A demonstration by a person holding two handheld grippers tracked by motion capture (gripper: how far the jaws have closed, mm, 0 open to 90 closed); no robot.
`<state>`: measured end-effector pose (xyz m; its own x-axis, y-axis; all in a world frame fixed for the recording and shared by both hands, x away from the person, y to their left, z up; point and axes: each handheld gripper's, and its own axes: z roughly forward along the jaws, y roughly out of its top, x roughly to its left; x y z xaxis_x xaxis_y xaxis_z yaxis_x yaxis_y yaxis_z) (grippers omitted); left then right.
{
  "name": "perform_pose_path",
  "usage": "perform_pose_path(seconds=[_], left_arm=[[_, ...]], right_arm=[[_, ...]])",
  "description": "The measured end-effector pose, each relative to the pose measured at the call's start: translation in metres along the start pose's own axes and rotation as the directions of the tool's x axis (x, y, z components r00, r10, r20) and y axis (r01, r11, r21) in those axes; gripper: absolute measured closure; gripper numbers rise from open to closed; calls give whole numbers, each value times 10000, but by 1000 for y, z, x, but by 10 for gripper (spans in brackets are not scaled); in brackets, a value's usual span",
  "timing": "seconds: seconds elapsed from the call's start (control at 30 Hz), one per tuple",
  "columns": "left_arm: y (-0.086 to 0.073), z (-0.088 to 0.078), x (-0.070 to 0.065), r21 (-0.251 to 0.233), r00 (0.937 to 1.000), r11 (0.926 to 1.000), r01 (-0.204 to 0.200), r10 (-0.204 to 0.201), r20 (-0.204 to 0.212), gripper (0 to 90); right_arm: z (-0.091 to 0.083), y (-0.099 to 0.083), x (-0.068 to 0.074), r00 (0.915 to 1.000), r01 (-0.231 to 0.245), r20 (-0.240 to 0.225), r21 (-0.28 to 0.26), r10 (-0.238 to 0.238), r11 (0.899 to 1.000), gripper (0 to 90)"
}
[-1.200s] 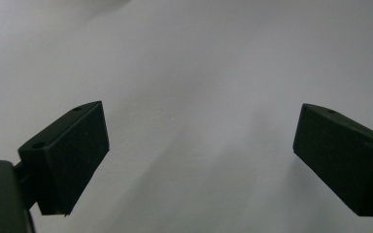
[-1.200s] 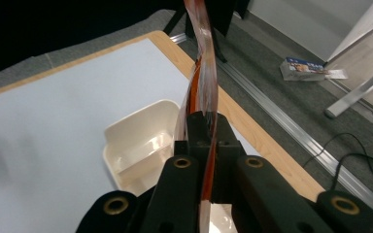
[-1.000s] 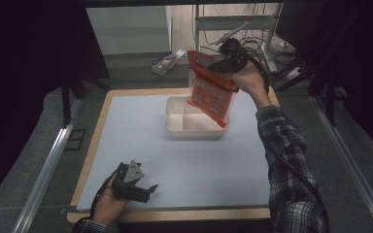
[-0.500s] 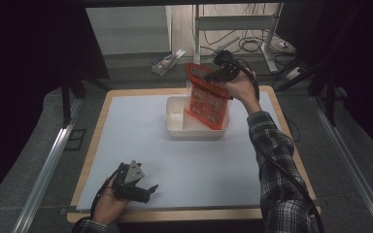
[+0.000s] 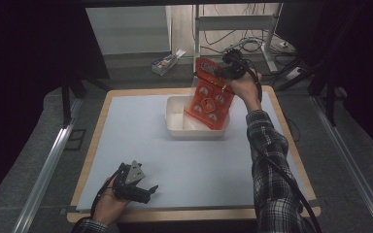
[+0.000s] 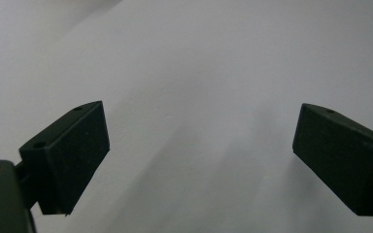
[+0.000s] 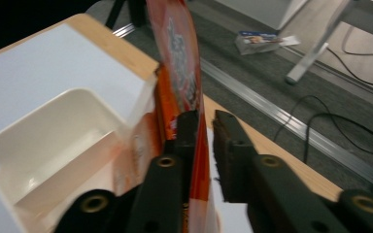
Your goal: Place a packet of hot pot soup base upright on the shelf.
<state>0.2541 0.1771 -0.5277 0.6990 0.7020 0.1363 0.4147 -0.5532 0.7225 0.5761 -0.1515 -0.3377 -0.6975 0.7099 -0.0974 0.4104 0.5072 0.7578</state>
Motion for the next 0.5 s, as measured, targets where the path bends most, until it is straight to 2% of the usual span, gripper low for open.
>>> perform_pose_path(seconds=[0.07,0.2,0.23,0.27,0.37,0.4,0.5], left_arm=[[0,0,0,0,10000,10000,5,-5,4,62],[0,0,0,2,10000,10000,2,-2,5,62],[0,0,0,-5,10000,10000,-4,4,2,62],[0,0,0,-5,10000,10000,-8,8,1,62],[0,0,0,3,10000,10000,-16,16,8,62],[0,0,0,2,10000,10000,-17,17,7,62],[0,0,0,-11,10000,10000,-21,21,11,62]], right_arm=[[0,-1,-4,9995,-229,209,-97,231,9997,698],[3,-1,-4,9971,19,764,106,-27,9999,506],[6,-1,-4,9948,143,1008,240,-166,9996,370],[6,-1,-4,9948,143,1008,240,-166,9996,370],[10,-2,-3,9934,96,1136,248,-123,9996,216],[11,-1,-2,9939,47,1097,192,-68,9998,161],[11,0,0,9967,10,815,-1,-10,10000,76]])
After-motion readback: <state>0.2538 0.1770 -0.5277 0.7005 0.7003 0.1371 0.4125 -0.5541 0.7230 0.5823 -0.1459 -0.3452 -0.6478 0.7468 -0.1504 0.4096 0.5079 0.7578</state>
